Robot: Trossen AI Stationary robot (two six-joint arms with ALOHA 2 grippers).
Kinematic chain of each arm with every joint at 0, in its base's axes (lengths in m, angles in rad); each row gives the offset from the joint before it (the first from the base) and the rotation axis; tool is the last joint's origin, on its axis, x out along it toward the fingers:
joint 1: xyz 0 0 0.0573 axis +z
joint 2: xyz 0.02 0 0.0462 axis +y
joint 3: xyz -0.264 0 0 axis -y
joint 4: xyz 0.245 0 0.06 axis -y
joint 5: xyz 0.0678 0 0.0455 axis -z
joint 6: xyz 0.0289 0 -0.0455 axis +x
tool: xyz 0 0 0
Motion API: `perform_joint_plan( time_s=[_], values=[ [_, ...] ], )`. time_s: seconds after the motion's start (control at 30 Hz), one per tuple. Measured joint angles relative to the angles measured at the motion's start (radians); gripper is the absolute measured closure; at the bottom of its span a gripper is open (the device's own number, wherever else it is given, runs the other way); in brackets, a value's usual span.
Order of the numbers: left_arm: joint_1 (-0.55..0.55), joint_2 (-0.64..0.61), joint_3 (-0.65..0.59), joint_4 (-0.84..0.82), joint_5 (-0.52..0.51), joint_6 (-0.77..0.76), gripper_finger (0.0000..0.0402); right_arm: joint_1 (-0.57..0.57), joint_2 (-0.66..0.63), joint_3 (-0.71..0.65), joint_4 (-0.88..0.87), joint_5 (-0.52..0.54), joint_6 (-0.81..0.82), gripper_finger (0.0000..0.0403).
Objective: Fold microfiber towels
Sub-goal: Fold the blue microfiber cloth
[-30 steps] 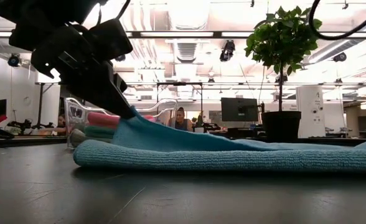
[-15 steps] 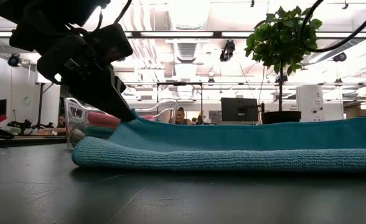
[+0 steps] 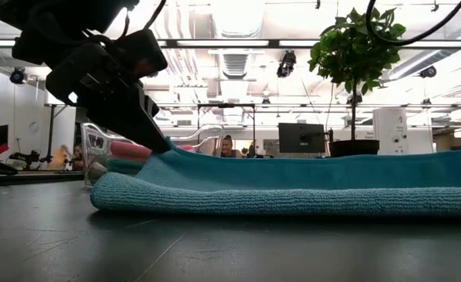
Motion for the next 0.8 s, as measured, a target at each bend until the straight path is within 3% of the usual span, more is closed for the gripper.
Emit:
perform_joint_plan(
  time_s=[0.37, 0.5, 0.8],
  values=[
    [0.0, 0.0, 0.001, 0.001, 0.008, 0.001, 0.0402, -0.035, 0.0, -0.003, 0.002, 0.041, -0.102, 0.0279],
    [-0.007, -0.003, 0.008, 0.009, 0.057, -0.006, 0.0402, -0.056, 0.0, -0.009, 0.016, 0.072, -0.123, 0.0274],
    [-0.062, -0.063, 0.055, 0.009, 0.163, 0.033, 0.0402, -0.158, 0.0, -0.012, 0.297, 0.092, -0.432, 0.0243]
  ],
)
